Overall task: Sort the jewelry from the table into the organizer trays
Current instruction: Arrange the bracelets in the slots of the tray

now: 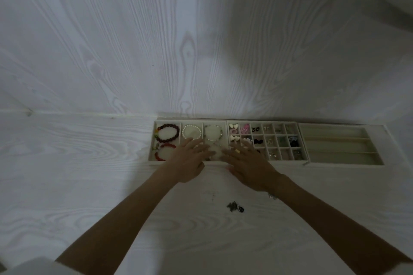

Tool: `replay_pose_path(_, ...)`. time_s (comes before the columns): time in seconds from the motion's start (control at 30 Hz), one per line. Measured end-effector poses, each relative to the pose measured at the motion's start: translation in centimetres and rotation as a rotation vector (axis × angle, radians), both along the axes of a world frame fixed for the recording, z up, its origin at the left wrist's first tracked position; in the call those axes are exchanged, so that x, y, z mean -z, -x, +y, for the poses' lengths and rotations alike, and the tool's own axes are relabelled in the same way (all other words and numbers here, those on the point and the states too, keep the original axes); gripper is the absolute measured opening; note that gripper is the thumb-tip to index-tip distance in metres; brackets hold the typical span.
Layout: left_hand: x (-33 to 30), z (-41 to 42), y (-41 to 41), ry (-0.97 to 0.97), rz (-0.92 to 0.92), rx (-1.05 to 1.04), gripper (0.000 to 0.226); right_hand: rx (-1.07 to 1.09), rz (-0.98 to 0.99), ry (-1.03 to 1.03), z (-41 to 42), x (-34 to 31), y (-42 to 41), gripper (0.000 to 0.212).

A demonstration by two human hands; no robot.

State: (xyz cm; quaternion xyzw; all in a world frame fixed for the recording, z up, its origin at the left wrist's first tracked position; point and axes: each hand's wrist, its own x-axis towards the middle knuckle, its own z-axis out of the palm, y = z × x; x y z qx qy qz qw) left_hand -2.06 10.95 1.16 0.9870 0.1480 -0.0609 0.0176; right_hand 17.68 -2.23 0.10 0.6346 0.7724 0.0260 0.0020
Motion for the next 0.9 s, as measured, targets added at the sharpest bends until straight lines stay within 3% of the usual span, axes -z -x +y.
replay_pose_path(0.2,0.6,-1.1,-0.1,-0.017,0.035,-0.009,0.047,0.027,-0.050,-0.046,0.4,0.8,0.5,0.041)
replay_pose_path(0.33,0.5,-1.5,0.1,-0.016,-0.015,-0.070,0.046,-0.012,-0.065,-0.066,0.3,-0.1,0.5,0.042)
replay_pose_path(0.4,0.3,-1.9,0.3,-0.002,-0.083,-0.127,0.044,0.001,0.036,-0.085,0.0,-0.4,0.5,0.045)
replay_pose_path(0.6,0.0,-5.4,1.2,0.116,-0.200,-0.292,0.068,0.120,0.385,-0.182,-4.7,-2.2,-2.8,0.050)
replay_pose_path(0.8,-1.3,-9.9,-2.3,0.332,-0.174,-0.508,0.051,0.184,0.427,-0.119,-9.2,-1.8,-8.5,0.059)
replay_pose_path(0.9,-2.5,-12.9,-5.1,0.377,-0.178,-0.639,0.046,0.160,0.475,-0.086,-11.4,-1.8,-11.4,0.051)
